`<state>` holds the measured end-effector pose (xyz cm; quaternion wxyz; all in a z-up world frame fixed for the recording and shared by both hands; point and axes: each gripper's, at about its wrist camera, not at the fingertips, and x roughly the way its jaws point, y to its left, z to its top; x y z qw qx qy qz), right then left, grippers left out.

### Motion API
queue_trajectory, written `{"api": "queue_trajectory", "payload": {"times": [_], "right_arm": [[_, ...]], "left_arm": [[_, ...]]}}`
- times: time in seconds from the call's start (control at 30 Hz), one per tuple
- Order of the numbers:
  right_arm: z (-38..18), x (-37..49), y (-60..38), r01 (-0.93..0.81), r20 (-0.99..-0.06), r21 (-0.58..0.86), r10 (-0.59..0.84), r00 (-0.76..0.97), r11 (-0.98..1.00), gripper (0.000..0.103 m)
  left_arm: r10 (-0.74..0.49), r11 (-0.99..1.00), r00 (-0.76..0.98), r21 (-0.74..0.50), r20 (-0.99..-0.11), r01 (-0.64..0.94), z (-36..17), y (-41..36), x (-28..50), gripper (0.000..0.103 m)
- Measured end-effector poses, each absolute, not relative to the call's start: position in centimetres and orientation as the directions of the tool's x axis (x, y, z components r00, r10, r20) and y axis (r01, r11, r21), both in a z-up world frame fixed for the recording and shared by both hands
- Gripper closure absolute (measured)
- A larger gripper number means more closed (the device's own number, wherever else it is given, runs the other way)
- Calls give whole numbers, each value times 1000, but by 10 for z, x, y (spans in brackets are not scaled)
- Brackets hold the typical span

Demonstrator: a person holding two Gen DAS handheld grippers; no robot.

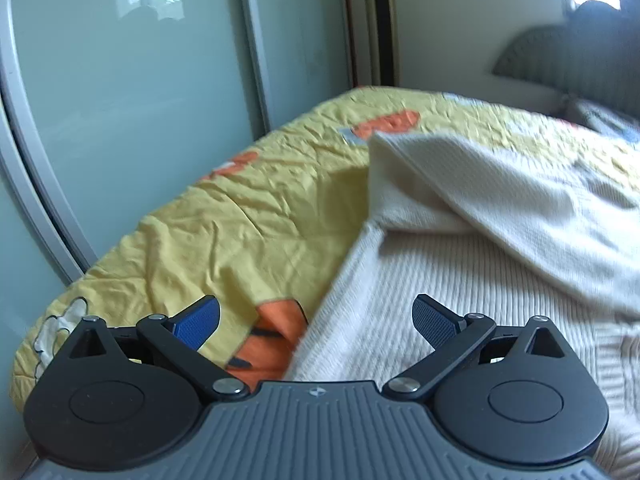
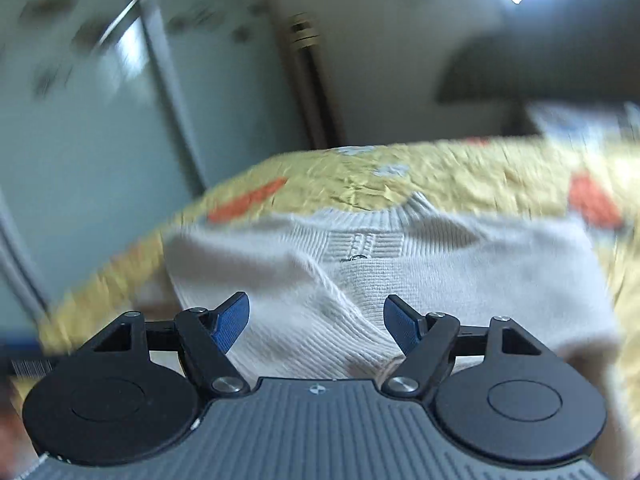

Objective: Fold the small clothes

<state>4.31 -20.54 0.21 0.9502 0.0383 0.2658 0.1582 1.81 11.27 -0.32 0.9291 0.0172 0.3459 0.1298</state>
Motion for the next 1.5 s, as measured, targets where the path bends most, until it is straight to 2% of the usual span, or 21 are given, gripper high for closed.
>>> {"api": "queue_trajectory", "payload": {"times": [0.1,0.17,0.3,0.33,0.37,0.4,0.47,0.5,0.57,0.63,0.77,0.8,0.83,0.93,1.0,1.07,1.1,1.17,1.37,1.43,1.5], "right_arm": [[-3,35,-182,-380,-554,-99,266,789,920,29],[-8,28,-176,-443,-587,-124,294,754,888,35],[-22,38,-166,-477,-629,-169,278,726,862,38],[-26,42,-166,-479,-630,-166,281,724,862,45],[-30,52,-164,-476,-632,-153,284,721,866,56],[-34,58,-167,-465,-636,-140,280,719,874,60],[-34,65,-172,-449,-626,-112,287,725,887,86],[-34,64,-173,-437,-614,-114,282,737,892,90],[-28,64,-180,-421,-596,-43,315,739,906,90],[-18,67,-200,-402,-549,162,421,722,901,90],[17,68,-245,-397,-355,511,608,710,762,94],[30,69,-256,-402,-301,546,619,725,736,94],[41,72,-263,-394,-275,546,602,749,740,101],[62,97,-284,-261,-313,443,421,852,858,103],[54,126,-292,-114,-420,315,246,873,942,88],[33,144,-299,48,-550,194,68,833,980,67],[24,142,-301,29,-567,218,102,817,975,63],[10,125,-301,-95,-531,331,269,804,939,36],[-12,84,-263,-364,-471,491,593,653,791,30],[-7,69,-250,-421,-460,457,613,642,784,25],[1,53,-230,-470,-469,348,584,662,811,21]], "left_arm": [[248,967,706,122,-663,-226,-10,111,18,0],[242,968,696,115,-676,-225,-14,111,19,0],[246,967,688,126,-683,-221,-20,109,19,0],[247,967,687,129,-684,-219,-21,109,19,0],[248,967,687,132,-683,-219,-21,109,19,0],[249,967,687,132,-683,-218,-21,109,19,0],[247,967,687,130,-684,-219,-21,109,19,0],[248,967,686,130,-684,-219,-21,110,19,0],[247,967,683,126,-688,-222,-23,111,20,0],[243,967,679,119,-693,-225,-23,113,20,0],[247,967,680,127,-691,-221,-23,113,21,0],[247,967,679,128,-691,-222,-23,113,21,0],[248,966,678,128,-692,-223,-23,112,22,0],[249,966,674,125,-696,-228,-23,112,23,0],[249,966,673,126,-697,-226,-22,111,22,0],[245,967,675,131,-696,-217,-21,112,21,0],[245,968,679,135,-692,-212,-21,113,20,0],[255,966,676,146,-691,-215,-24,113,20,0],[257,965,670,147,-697,-217,-25,109,25,0],[264,964,673,159,-691,-215,-25,107,25,0],[265,963,674,156,-689,-218,-26,107,24,0]]}}
